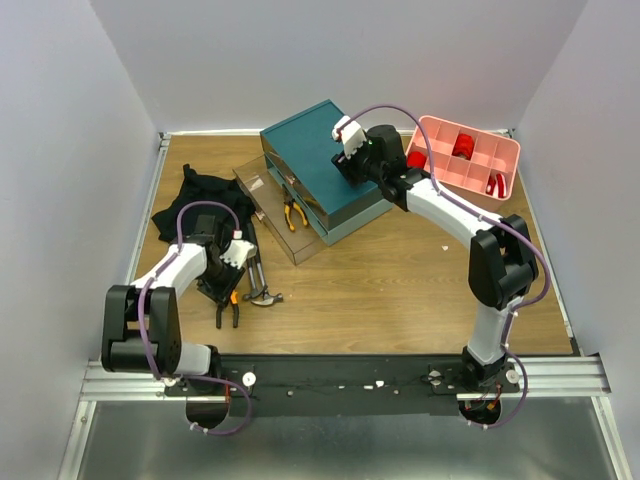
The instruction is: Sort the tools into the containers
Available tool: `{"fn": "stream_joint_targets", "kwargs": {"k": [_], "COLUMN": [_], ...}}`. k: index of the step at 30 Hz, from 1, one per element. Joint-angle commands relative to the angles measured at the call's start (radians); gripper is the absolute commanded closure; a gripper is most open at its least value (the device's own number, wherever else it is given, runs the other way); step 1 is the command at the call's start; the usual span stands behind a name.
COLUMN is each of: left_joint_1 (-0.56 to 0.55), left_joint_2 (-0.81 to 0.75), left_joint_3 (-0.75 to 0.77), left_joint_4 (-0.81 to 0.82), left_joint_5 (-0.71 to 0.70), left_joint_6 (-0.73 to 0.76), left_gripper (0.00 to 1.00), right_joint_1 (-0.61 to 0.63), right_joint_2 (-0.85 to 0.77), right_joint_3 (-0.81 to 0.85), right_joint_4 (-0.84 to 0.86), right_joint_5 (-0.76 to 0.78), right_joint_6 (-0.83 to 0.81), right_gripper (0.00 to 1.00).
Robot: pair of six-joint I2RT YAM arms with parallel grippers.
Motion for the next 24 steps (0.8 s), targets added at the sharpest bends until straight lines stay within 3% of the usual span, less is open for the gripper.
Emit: {"fn": "stream_joint_targets", "kwargs": {"k": [1,2,3,6,7,9,12,14,15,19,24], "left_joint_1": [-0.005,-0.005,-0.004,0.027,0.058,0.066,0.058,0.052,0.046,0.016,0.016], "left_joint_2": [0.104,0.113,0.106,0.002,-0.037,-0.144,-0.227,-0.221,-0.182,-0.004,0.219], "left_joint_3": [0.019,0.022,0.036,0.091,0.111,0.176,0.258,0.301,0.348,0.497,0.583], "left_joint_4": [0.126,0.125,0.107,-0.015,-0.062,-0.189,-0.144,-0.055,0.044,0.195,0.448], "left_joint_5": [-0.090,-0.092,-0.060,0.081,0.215,0.351,0.483,0.502,0.490,0.493,0.640], "left_joint_6": [-0.043,-0.045,-0.037,0.062,0.106,0.253,0.237,0.077,-0.003,-0.305,-0.740], "left_gripper": [0.73,0.79,0.91,1.00,1.00,1.00,1.00,1.00,1.00,1.00,1.00], "right_joint_1": [0.013,0.013,0.013,0.013,0.013,0.013,0.013,0.013,0.015,0.019,0.023], "right_joint_2": [0.057,0.059,0.057,0.048,0.045,0.040,0.040,0.043,0.043,0.048,0.033], "right_joint_3": [-0.060,-0.060,-0.060,-0.063,-0.065,-0.074,-0.083,-0.078,-0.077,-0.069,-0.086], "right_joint_4": [-0.194,-0.194,-0.194,-0.195,-0.194,-0.189,-0.189,-0.191,-0.191,-0.191,-0.181], "right_joint_5": [0.010,0.010,0.011,0.015,0.016,0.016,0.011,0.013,0.013,0.015,0.021], "right_joint_6": [-0.011,-0.013,-0.013,-0.017,-0.020,-0.022,-0.022,-0.024,-0.024,-0.027,-0.036], "right_gripper": [0.34,0.34,0.34,0.34,0.34,0.34,0.34,0.34,0.34,0.34,0.34]}}
